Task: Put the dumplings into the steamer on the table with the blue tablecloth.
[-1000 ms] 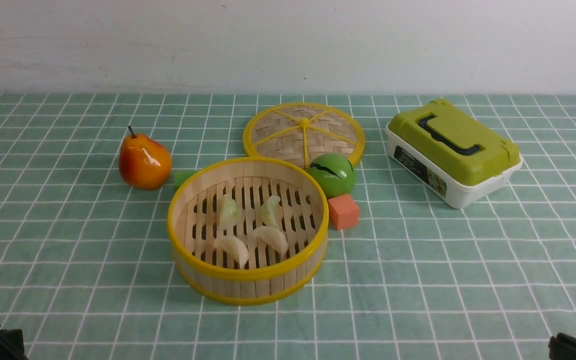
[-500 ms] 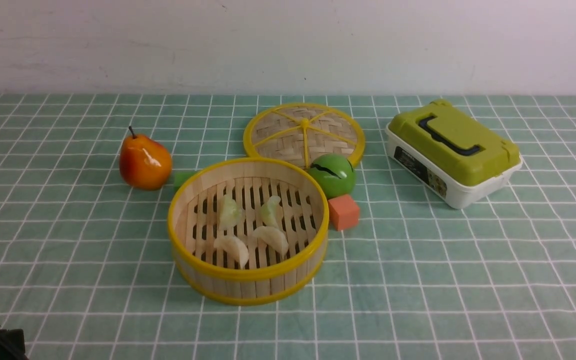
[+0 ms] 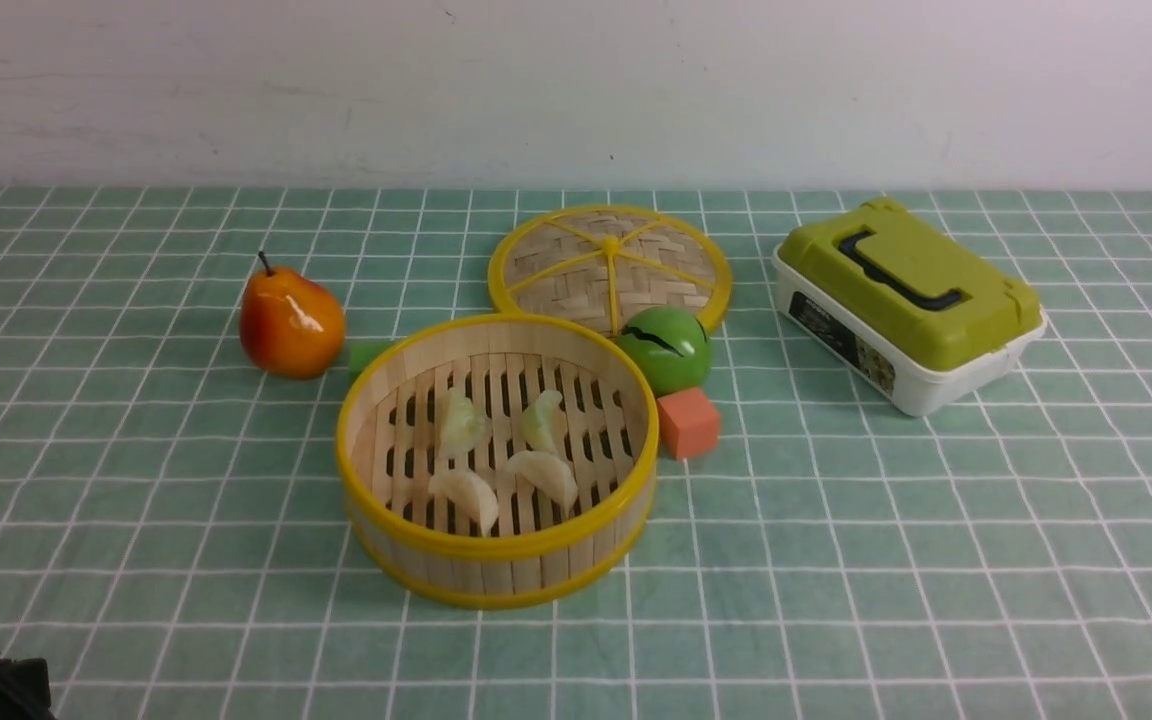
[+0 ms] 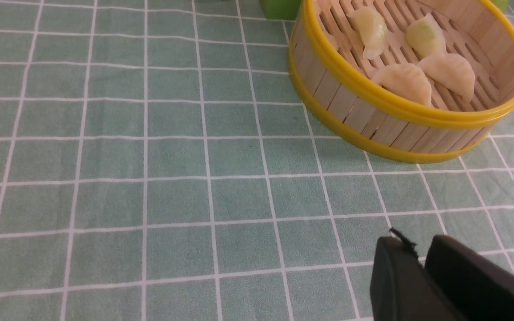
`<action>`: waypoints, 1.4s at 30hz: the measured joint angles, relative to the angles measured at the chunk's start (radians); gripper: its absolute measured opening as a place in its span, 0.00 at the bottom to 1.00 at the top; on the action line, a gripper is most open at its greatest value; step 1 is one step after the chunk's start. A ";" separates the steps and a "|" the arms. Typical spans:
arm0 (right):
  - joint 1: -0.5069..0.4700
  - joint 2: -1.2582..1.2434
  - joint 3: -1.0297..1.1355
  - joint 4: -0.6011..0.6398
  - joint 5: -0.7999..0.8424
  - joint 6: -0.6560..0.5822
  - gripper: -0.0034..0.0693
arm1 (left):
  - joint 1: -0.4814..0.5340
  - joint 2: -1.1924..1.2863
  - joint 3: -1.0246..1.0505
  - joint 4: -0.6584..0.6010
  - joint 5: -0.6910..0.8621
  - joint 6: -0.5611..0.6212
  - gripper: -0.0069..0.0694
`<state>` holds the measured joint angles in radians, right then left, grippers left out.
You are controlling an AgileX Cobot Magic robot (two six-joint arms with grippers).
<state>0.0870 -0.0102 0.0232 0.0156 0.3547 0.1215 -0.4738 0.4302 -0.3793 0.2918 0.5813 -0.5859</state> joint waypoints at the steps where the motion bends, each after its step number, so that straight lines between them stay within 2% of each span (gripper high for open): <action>1: -0.001 0.000 -0.001 0.000 0.008 0.000 0.03 | 0.000 0.000 0.000 0.000 0.001 0.000 0.21; 37: -0.001 -0.001 -0.004 0.000 0.022 -0.005 0.06 | 0.000 0.000 0.000 0.000 0.000 0.000 0.25; 42: -0.001 -0.001 -0.004 0.000 0.022 -0.005 0.07 | 0.000 -0.040 0.064 0.000 -0.038 0.000 0.26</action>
<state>0.0865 -0.0112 0.0187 0.0156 0.3767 0.1167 -0.4738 0.3900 -0.3155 0.2919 0.5437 -0.5859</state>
